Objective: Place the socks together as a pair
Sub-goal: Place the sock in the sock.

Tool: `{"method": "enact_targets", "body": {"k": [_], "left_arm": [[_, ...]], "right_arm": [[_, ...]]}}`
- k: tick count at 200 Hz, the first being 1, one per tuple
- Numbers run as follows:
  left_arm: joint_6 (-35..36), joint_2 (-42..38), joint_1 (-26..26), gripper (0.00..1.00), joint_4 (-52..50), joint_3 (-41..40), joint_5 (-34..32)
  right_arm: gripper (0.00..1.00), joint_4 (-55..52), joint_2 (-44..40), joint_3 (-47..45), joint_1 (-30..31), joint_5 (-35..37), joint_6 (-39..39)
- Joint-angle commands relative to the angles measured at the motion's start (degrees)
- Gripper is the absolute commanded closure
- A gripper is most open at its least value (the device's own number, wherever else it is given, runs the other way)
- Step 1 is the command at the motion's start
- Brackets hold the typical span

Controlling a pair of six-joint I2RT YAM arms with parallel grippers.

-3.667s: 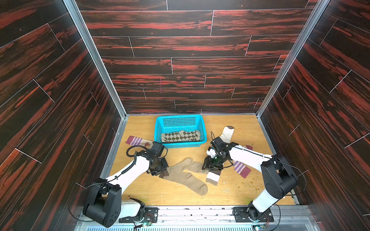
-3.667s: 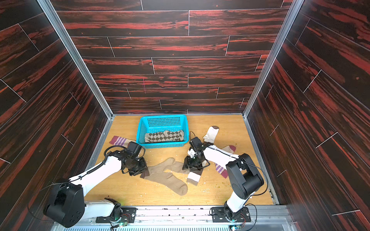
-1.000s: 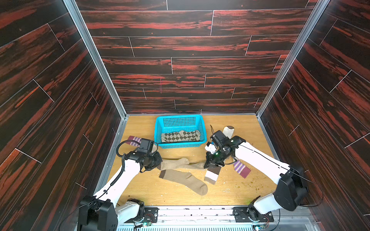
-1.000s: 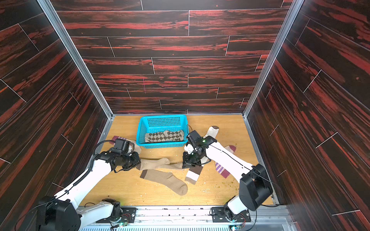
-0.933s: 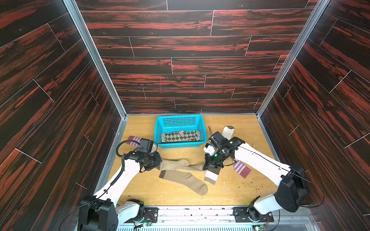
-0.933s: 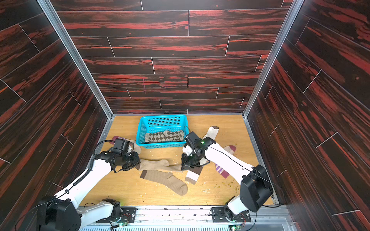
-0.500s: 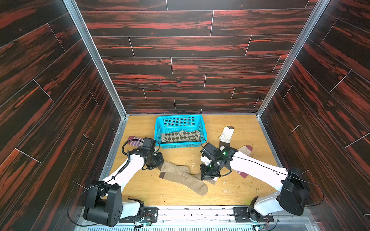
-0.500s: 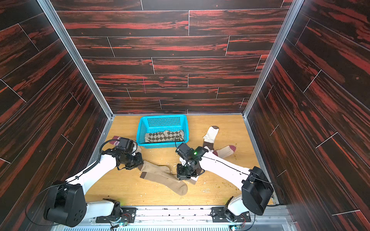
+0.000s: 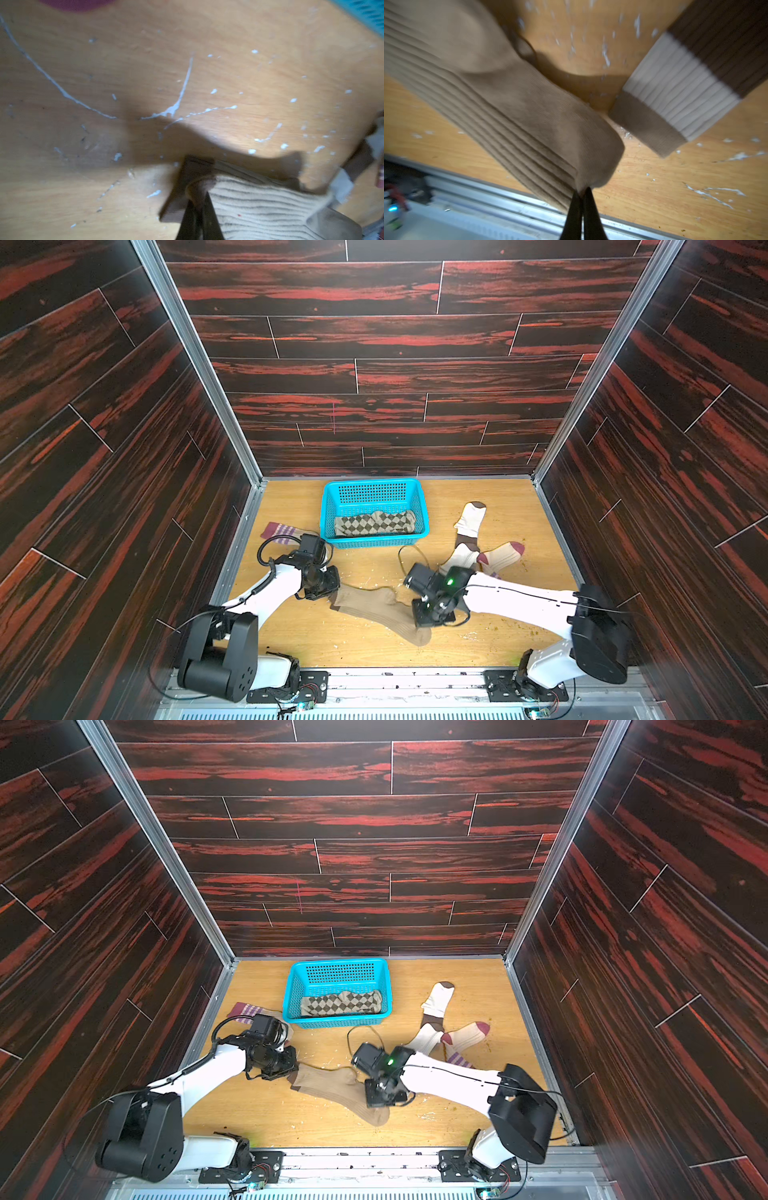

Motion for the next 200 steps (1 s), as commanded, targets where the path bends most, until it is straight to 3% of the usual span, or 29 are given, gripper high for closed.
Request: {"method": "enact_targets", "body": {"k": [1,15,31,63,89,139,200], "left_arm": [[1.45,2.90,0.37,0.97,-3.69,0.28,-3.05],[1.07,3.24,0.36,0.96,-3.92,0.24,-3.26],[1.04,2.88,0.37,0.92,-4.59,-0.03,-3.77],[0.16,2.29,0.38,0.54,-6.04,0.86,-4.22],[-1.25,0.84,0.35,0.37,-7.11,2.00,-3.03],[-3.20,1.52,0.34,0.25,-9.56,4.10,-3.11],[-1.57,7.78,-0.13,0.27,-10.00,4.96,-2.37]], "right_arm": [[1.00,0.55,3.07,-2.07,2.18,0.95,2.84],[1.00,0.97,4.45,-2.06,2.91,0.34,2.97],[0.90,0.26,5.20,-1.29,3.22,0.09,2.74],[0.56,-0.54,2.50,-1.90,3.39,-1.24,3.15],[0.44,-0.82,-0.85,-2.86,3.40,-2.46,2.58],[0.32,6.40,-1.56,-5.89,2.57,-8.37,0.64],[0.31,10.70,1.41,-7.36,-0.40,-10.98,-0.01]]}}
